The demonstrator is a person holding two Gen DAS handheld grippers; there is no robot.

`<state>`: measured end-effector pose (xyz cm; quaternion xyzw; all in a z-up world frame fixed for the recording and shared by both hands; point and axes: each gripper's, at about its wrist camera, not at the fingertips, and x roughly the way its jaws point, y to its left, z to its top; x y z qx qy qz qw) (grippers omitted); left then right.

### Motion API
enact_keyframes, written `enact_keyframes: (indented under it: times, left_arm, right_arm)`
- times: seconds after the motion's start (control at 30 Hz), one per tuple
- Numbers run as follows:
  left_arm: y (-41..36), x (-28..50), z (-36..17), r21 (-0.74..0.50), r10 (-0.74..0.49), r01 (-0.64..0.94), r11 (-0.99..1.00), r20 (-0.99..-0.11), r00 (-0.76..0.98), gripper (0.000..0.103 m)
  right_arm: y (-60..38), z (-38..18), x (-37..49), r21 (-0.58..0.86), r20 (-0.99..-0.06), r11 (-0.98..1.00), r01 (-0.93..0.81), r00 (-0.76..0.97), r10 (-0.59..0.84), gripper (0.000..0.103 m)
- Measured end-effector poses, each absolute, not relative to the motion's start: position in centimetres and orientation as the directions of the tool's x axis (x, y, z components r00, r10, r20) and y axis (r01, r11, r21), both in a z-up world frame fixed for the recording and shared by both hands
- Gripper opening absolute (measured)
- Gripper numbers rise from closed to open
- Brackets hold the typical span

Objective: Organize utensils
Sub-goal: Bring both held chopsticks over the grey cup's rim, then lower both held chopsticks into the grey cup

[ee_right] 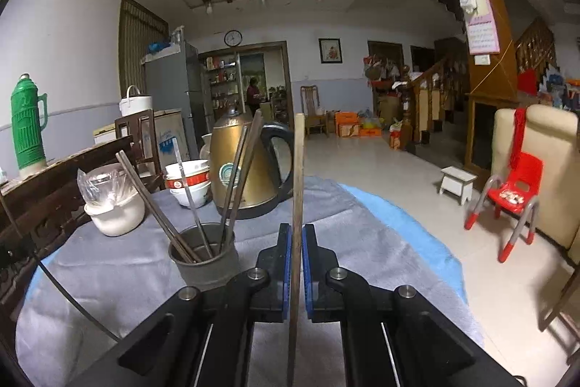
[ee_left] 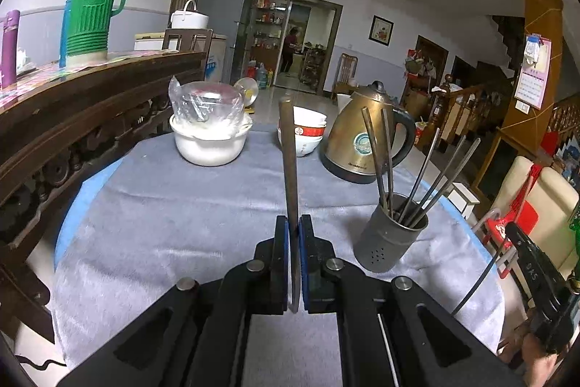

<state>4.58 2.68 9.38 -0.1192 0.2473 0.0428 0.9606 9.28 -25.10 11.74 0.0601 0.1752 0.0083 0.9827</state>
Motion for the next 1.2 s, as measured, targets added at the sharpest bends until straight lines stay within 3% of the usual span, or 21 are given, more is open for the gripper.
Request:
enact_keyframes:
  times: [0.7, 1.2]
  left_arm:
    - [3.4, 1.1, 11.2, -0.276, -0.041, -0.103, 0.956, -0.471, 0.881, 0.005]
    - [0.7, 6.2, 19.1, -0.383, -0.169, 0.030, 0.923, -0.335, 0.927, 0.005]
  right_arm:
    - [-29.1, 12.7, 2.1, 0.225, -0.372, 0.974, -0.009, 0.924, 0.094, 0.006]
    - [-30.1, 23.3, 6.8, 0.386, -0.139, 0.915, -0.119, 0.973, 0.185, 0.006]
